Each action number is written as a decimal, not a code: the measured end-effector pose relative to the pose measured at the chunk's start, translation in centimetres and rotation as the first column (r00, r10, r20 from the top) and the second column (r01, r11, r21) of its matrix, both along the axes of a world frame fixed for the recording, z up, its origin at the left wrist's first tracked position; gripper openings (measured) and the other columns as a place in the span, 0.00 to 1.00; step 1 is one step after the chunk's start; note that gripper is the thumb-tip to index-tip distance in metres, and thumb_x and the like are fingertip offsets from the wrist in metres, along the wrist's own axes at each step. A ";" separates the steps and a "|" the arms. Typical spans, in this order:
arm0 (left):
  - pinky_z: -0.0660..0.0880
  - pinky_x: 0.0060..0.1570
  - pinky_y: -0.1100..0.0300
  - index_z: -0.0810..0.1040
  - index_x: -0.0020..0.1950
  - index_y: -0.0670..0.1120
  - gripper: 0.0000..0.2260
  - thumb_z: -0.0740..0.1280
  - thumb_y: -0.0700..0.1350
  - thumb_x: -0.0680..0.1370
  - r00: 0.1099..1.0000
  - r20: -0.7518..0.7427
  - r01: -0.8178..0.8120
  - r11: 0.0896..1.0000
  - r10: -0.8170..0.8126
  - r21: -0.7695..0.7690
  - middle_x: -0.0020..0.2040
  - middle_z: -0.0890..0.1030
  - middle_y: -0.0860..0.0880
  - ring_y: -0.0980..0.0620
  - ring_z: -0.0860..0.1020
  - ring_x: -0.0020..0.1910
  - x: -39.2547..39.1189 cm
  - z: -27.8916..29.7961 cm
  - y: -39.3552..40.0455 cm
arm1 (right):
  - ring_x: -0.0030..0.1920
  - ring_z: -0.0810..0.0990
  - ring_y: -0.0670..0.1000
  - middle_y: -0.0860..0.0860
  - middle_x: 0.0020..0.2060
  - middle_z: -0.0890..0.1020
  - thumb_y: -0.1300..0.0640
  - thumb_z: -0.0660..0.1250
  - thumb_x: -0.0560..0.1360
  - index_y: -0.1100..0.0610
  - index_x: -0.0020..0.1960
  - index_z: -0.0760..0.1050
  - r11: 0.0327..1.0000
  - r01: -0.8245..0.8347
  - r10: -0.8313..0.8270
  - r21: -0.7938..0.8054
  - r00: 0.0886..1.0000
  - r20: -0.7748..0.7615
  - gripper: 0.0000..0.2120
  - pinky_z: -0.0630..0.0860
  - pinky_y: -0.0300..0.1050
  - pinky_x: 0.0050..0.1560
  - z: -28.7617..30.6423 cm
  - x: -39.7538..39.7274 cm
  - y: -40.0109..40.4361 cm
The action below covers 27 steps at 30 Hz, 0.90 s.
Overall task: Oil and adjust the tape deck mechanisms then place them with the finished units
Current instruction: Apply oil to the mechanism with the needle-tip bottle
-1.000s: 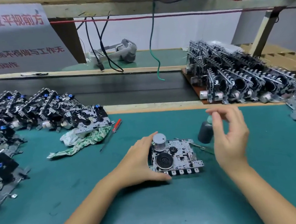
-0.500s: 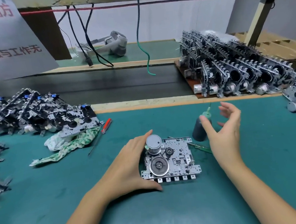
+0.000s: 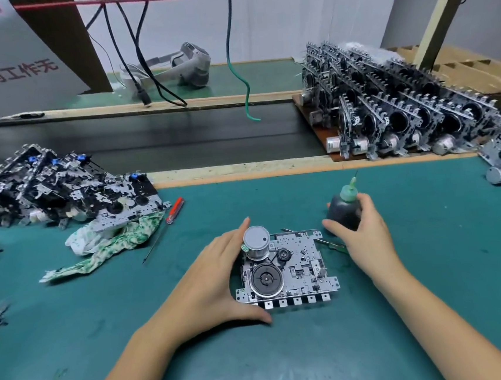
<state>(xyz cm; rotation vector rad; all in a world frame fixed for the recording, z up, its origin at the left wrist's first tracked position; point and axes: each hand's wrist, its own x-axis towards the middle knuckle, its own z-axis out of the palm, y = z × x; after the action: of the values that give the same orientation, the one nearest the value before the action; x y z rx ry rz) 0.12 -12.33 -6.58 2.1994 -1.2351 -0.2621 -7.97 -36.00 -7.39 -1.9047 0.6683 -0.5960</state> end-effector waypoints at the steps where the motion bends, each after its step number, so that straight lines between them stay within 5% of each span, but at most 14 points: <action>1: 0.51 0.65 0.77 0.41 0.73 0.63 0.55 0.72 0.70 0.58 1.000 -0.013 -0.002 1.000 0.002 -0.010 0.68 0.53 0.73 0.71 0.55 0.69 0.0 0.0 0.0 | 0.50 0.74 0.49 0.46 0.47 0.77 0.61 0.73 0.71 0.51 0.56 0.63 1.000 0.006 -0.006 0.001 1.000 0.008 0.21 0.63 0.34 0.42 0.0 -0.1 0.1; 5: 0.51 0.64 0.78 0.42 0.73 0.63 0.55 0.74 0.68 0.58 0.998 -0.055 0.012 1.000 -0.014 -0.024 0.67 0.51 0.75 0.73 0.54 0.69 0.1 -0.2 0.1 | 0.43 0.75 0.42 0.38 0.42 0.75 0.56 0.69 0.75 0.51 0.56 0.63 0.999 0.037 -0.036 -0.014 0.996 0.081 0.16 0.65 0.29 0.36 0.7 -0.3 0.2; 7: 0.51 0.65 0.78 0.40 0.73 0.63 0.56 0.76 0.66 0.59 0.997 -0.079 0.018 1.000 -0.020 -0.023 0.67 0.51 0.76 0.74 0.53 0.69 0.2 -0.4 0.1 | 0.42 0.76 0.40 0.40 0.42 0.77 0.53 0.64 0.78 0.47 0.56 0.67 1.000 0.005 -0.002 -0.021 0.991 0.135 0.09 0.66 0.24 0.38 1.4 -0.4 0.2; 11: 0.52 0.66 0.76 0.43 0.72 0.65 0.53 0.79 0.60 0.60 0.993 -0.116 0.002 1.000 -0.005 -0.029 0.68 0.53 0.75 0.73 0.54 0.70 0.1 -0.6 0.0 | 0.28 0.74 0.42 0.49 0.33 0.79 0.56 0.65 0.77 0.44 0.52 0.71 0.980 -0.120 0.070 0.159 0.955 0.288 0.09 0.70 0.33 0.30 2.7 -0.8 0.4; 15: 0.55 0.63 0.79 0.54 0.68 0.68 0.46 0.80 0.55 0.61 0.982 -0.185 0.021 0.998 -0.031 -0.054 0.65 0.57 0.79 0.72 0.59 0.68 0.2 -0.6 0.2 | 0.25 0.65 0.43 0.45 0.27 0.74 0.56 0.71 0.66 0.54 0.50 0.76 0.732 -0.318 0.007 0.603 0.888 0.460 0.13 0.70 0.35 0.28 3.1 -0.7 0.7; 19: 0.54 0.65 0.77 0.54 0.68 0.66 0.46 0.81 0.53 0.62 0.964 -0.247 0.097 0.995 -0.102 -0.029 0.68 0.57 0.73 0.70 0.57 0.70 0.3 -0.4 0.4 | 0.21 0.63 0.41 0.47 0.28 0.77 0.54 0.70 0.63 0.59 0.47 0.77 0.529 -0.341 -0.123 0.777 0.875 0.468 0.15 0.66 0.32 0.22 3.1 -0.3 2.0; 27: 0.53 0.67 0.76 0.52 0.69 0.66 0.46 0.81 0.51 0.63 0.960 -0.260 0.109 0.994 -0.107 -0.005 0.70 0.56 0.70 0.70 0.56 0.70 0.3 -0.2 0.4 | 0.24 0.68 0.43 0.47 0.27 0.76 0.44 0.69 0.61 0.57 0.41 0.70 0.676 -0.231 -0.087 0.700 0.918 0.388 0.18 0.60 0.33 0.18 2.9 0.1 4.0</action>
<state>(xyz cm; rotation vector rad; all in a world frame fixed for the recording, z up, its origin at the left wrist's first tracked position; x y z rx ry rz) 0.39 -11.96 -6.80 2.0300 -1.2079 -0.5831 -7.92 -32.05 -4.50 -0.9913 0.4570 -0.5225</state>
